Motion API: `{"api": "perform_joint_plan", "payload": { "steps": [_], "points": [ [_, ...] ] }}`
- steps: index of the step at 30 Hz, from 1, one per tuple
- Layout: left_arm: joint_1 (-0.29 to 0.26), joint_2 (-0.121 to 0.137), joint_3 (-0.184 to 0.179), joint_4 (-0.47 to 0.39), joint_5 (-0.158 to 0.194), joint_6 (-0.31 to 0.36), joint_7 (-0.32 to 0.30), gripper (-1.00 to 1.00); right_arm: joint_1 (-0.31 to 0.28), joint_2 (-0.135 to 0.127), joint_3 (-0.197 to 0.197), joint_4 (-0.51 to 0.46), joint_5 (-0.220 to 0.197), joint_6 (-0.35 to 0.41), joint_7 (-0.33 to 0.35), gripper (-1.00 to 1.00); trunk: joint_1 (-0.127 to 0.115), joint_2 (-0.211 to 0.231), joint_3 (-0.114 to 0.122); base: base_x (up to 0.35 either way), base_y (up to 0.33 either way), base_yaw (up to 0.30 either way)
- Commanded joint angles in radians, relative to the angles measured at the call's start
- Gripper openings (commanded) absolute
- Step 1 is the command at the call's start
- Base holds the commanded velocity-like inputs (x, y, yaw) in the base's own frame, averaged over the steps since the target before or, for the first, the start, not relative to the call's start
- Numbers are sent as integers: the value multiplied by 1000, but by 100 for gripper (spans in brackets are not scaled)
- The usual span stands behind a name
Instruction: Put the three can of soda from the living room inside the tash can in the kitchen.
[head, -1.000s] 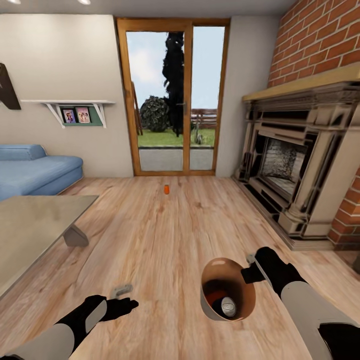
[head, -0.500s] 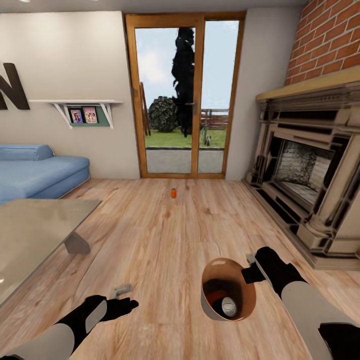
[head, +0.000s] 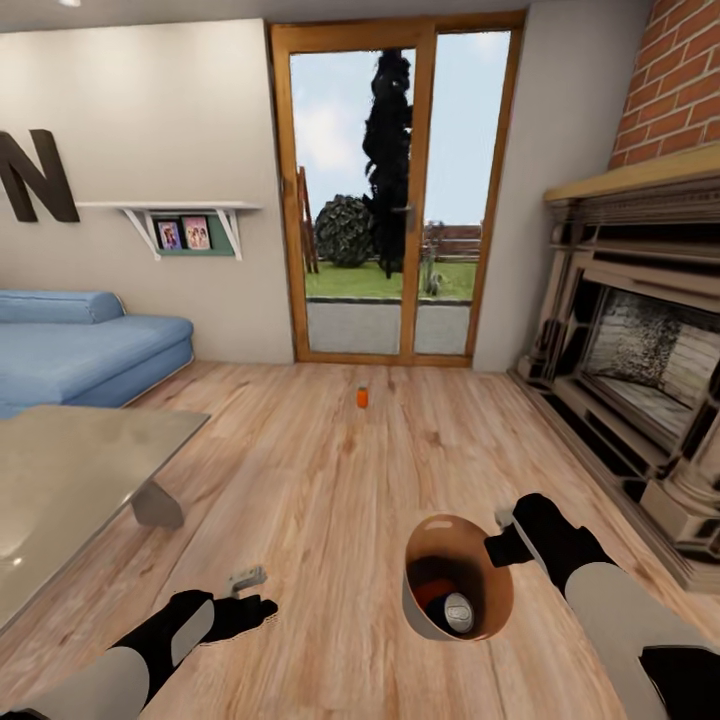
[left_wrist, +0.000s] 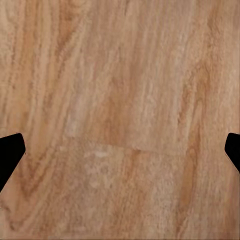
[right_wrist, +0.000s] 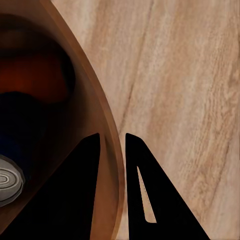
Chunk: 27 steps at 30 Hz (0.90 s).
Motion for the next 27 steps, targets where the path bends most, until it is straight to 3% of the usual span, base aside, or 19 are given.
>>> {"api": "perform_joint_plan", "payload": {
  "steps": [1,17,22,27],
  "points": [
    [0,0,0,0,0,0,0,100,-1,1,-1,0,-16,2,3,-100,0,0,1,344,0,120],
    [0,-18,-1,0,0,-1,16,100,-2,-7,-11,-3,-18,1,4,-100,0,0,9,344,0,76],
    [0,-33,-2,0,-1,-4,38,100,-6,-24,-18,-3,-22,-1,5,-100,0,0,9,344,0,4],
    [0,-39,-3,0,-2,-4,43,100,-8,-36,-79,-3,-22,0,7,-100,0,0,9,344,0,1]
  ]
}}
